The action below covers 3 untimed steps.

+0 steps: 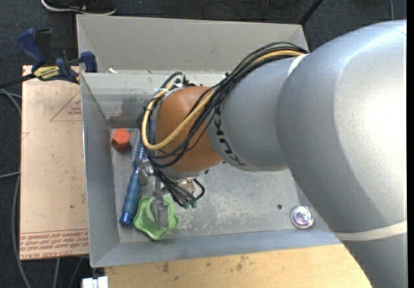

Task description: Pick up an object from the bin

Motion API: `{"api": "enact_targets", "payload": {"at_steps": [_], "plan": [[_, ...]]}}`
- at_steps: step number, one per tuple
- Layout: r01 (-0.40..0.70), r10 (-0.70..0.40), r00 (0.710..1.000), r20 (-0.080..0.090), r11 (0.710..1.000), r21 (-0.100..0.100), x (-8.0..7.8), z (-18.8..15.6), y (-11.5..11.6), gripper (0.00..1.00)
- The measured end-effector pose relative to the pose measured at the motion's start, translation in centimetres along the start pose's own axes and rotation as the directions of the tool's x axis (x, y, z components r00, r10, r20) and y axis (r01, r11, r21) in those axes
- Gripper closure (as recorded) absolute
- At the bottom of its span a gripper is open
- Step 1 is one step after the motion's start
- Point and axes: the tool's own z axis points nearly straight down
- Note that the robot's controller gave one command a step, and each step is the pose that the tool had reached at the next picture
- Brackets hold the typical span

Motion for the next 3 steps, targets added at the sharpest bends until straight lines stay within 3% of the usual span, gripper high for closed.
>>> {"api": "enact_targets", "payload": {"at_steps": [1,2,3], "plan": [[0.065,-0.065,0.998,0.000,0.998,-0.001,0.03,-0.01,0.14,0.00],[-0.032,0.032,0.999,-0.003,0.999,-0.002,0.09,0.03,0.16,0.00],[-0.020,0.020,1.000,-0.002,1.000,-0.001,0.06,0.00,0.06,0.00]]}}
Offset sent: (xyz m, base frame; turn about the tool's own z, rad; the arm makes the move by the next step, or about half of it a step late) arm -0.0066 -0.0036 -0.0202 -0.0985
